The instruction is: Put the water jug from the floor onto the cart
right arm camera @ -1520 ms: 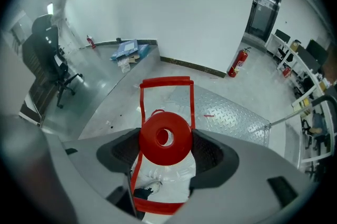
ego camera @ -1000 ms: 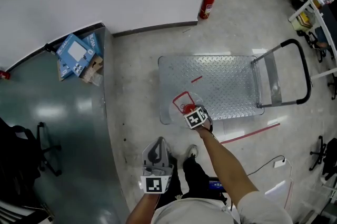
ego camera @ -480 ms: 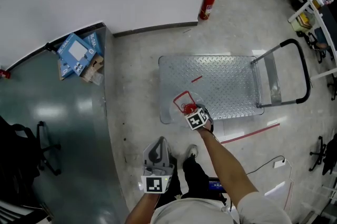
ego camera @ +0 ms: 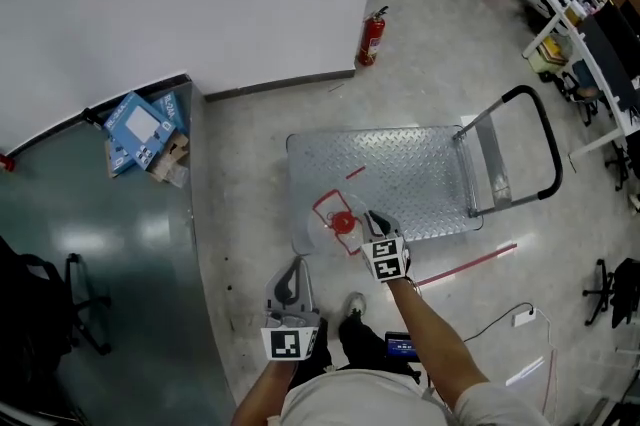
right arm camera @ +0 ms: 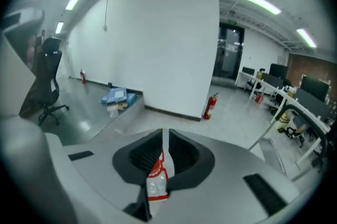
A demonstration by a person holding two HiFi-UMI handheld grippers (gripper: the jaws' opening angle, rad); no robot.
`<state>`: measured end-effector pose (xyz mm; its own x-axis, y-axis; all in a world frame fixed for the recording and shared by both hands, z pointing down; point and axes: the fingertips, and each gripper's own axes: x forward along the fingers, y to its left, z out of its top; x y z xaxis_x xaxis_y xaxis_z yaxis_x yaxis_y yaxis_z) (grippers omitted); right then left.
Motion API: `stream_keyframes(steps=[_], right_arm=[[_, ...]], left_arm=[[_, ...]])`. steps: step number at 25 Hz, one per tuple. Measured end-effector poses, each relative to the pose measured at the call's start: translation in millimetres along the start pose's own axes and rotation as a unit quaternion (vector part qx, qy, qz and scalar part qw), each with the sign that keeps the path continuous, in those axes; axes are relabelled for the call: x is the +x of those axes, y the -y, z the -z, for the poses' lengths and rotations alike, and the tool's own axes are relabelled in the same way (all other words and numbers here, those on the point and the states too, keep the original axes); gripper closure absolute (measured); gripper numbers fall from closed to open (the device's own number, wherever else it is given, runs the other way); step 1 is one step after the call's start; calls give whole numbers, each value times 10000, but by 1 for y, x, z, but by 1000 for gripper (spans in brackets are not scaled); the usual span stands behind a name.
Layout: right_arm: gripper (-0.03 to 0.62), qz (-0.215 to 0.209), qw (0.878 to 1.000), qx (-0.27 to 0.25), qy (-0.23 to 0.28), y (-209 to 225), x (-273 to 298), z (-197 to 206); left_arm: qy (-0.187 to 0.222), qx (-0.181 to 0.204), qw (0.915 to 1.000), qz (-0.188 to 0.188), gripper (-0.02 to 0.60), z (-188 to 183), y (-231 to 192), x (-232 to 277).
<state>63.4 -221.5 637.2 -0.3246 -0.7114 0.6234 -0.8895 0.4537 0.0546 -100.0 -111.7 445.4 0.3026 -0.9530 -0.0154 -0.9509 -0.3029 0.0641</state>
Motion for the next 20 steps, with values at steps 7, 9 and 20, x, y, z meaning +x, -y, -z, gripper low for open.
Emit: stream_keyframes(steps=[7, 9, 20], right_arm=[[582, 272, 9676, 538, 2453, 12, -182, -107], [582, 269, 9557, 575, 2873, 5, -225, -119], [582, 381, 9513, 710, 2975, -13, -266, -88]], left_arm=[[325, 228, 9992, 95, 578, -53, 19, -12], [386, 271, 9988, 114, 578, -62, 23, -17], [332, 332, 9988, 118, 578, -67, 26, -33]])
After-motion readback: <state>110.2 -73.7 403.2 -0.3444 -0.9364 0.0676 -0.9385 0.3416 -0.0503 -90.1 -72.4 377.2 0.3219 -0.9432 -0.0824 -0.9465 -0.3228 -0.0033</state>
